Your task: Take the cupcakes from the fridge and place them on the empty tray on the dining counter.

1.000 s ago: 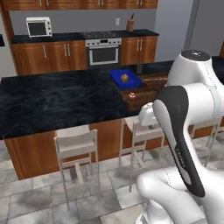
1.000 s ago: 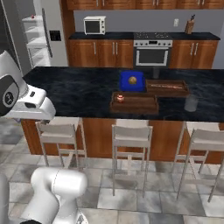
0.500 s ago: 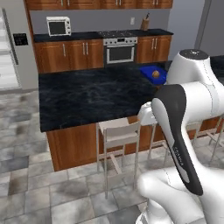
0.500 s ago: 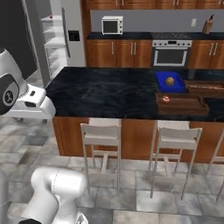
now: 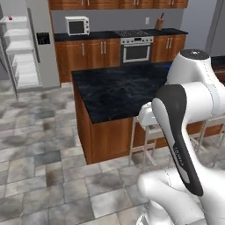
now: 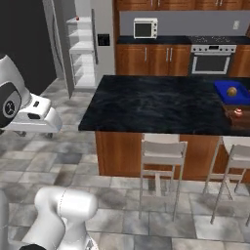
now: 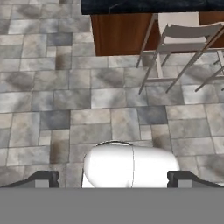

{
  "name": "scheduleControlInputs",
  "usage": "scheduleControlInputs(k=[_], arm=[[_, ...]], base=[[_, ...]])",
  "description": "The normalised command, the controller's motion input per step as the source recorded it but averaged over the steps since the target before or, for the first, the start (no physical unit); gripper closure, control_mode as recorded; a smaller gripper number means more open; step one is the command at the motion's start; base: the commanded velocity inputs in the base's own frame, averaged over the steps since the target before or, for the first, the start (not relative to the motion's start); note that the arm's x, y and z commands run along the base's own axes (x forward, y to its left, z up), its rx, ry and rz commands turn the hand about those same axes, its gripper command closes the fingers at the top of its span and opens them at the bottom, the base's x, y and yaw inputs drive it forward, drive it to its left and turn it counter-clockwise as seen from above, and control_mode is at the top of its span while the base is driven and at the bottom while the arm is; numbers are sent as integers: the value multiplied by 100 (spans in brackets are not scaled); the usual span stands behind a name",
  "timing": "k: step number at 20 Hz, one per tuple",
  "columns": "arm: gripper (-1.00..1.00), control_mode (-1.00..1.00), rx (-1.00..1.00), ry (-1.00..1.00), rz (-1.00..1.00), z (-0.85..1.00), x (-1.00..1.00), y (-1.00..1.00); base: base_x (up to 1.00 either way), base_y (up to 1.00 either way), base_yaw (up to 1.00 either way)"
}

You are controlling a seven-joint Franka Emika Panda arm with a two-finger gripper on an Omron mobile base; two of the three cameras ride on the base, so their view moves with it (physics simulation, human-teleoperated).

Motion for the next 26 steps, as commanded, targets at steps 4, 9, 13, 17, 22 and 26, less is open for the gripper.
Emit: scheduleControlInputs(k=[4, 9, 13, 17, 22, 26], arm=[[-100, 100, 0, 0, 0, 0, 0, 0], [-100, 100, 0, 0, 0, 0, 0, 0], [-100, 100, 0, 0, 0, 0, 0, 0], [-100, 100, 0, 0, 0, 0, 0, 0], [-100, 100, 0, 0, 0, 0, 0, 0], [-100, 100, 0, 0, 0, 0, 0, 0]], base=[[12, 100, 0], [43, 100, 0], [82, 100, -2], [100, 100, -6], [100, 79, -7], [100, 46, -9]])
